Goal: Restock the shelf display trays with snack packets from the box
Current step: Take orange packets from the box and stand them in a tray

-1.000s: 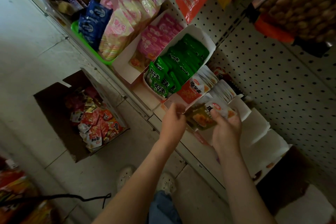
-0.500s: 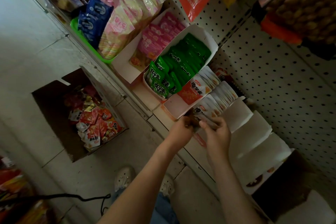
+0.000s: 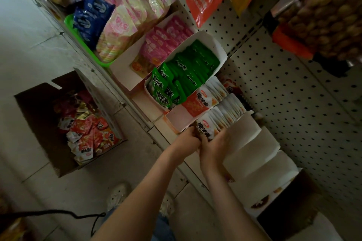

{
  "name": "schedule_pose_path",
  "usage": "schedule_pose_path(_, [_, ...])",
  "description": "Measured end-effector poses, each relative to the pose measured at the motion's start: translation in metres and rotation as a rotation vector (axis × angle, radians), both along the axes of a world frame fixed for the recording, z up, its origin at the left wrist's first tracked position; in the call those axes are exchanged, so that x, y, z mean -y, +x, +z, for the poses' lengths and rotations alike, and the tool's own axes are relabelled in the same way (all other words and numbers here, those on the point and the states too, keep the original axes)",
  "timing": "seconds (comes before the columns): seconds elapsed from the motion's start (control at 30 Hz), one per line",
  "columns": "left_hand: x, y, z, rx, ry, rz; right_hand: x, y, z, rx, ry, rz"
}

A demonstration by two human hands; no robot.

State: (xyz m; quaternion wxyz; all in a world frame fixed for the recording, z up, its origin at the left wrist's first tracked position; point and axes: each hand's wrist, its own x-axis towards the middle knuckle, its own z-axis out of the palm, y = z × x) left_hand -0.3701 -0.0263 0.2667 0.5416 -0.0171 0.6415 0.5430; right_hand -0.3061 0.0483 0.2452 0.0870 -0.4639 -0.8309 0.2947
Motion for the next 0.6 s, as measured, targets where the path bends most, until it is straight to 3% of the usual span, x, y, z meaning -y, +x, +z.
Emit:
schedule_pose_path(0.13, [0.002, -0.002, -0.005, 0.023, -0.004, 0.023, -0.007, 0.002, -0.003, 0.133, 0.181, 0.032])
schedule_pose_path(0.3, [0.006, -0.010, -0.001, 0.004, -0.053, 0.004, -0.006, -0.001, -0.001, 0.156, 0.220, -0.012])
schedule_pose_path(0.43, [0.016, -0.016, 0.000, -0.275, -0.220, -0.045, 0.012, -0.002, 0.010, 0.141, 0.331, -0.001])
schedule_pose_path(0.6, [0.055, -0.027, -0.002, -0.333, -0.246, 0.123, 0.057, -0.015, 0.025, 0.035, 0.383, 0.157])
